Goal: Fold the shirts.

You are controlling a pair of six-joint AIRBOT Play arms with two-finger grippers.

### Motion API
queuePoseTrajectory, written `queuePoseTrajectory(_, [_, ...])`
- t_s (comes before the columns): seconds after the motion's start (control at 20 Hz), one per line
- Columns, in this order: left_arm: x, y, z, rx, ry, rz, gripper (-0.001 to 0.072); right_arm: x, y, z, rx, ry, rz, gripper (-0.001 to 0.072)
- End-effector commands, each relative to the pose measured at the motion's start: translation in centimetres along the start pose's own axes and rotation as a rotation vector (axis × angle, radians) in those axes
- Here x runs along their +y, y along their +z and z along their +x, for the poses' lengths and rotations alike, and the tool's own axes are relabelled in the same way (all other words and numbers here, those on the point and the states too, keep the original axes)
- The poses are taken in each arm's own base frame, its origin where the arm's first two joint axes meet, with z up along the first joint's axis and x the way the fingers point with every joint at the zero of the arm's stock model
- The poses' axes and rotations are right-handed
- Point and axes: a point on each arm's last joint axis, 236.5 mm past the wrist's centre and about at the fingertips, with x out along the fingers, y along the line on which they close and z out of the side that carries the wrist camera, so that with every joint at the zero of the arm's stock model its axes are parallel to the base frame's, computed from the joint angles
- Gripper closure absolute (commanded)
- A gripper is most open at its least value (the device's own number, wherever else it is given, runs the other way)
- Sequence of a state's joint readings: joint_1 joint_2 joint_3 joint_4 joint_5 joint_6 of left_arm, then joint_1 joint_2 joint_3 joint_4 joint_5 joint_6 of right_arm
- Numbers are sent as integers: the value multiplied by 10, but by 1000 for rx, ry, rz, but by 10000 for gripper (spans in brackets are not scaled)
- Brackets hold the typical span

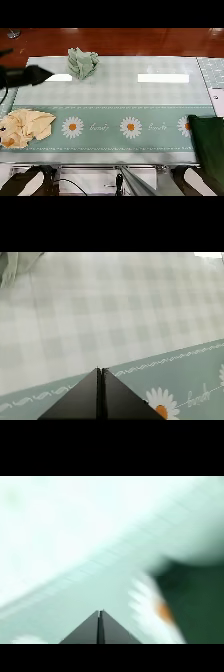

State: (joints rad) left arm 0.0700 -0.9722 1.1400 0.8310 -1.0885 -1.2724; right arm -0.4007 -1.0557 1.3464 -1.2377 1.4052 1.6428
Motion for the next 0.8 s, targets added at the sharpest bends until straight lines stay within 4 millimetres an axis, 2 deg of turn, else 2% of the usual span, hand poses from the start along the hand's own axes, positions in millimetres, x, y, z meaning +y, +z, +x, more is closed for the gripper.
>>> queuePoseTrajectory(0.0, [-14,27,26,70,130,191,689,147,6,48,-96,212,-326,690])
queuePoseTrajectory(0.05, [-4,8,41,139,199,219,689,152,-15,74,-31,136,-412,690])
queuePoseTrajectory(0.1, [12,-16,55,215,269,225,689,149,-38,99,49,55,-470,690])
queuePoseTrajectory(0.2, [42,-83,83,382,356,174,687,127,-89,148,217,-98,-536,690])
queuePoseTrajectory(0.25, [50,-109,93,438,361,171,687,117,-109,166,274,-140,-549,690])
queuePoseTrajectory(0.3, [58,-123,99,462,368,157,687,108,-120,178,310,-168,-562,690])
queuePoseTrajectory(0.4, [66,-122,100,449,384,117,687,100,-120,186,323,-194,-568,690])
queuePoseTrajectory(0.55, [71,-124,94,465,395,102,686,82,-116,178,335,-273,-603,690])
queuePoseTrajectory(0.75, [70,-126,94,476,395,103,686,81,-114,178,330,-278,-607,690])
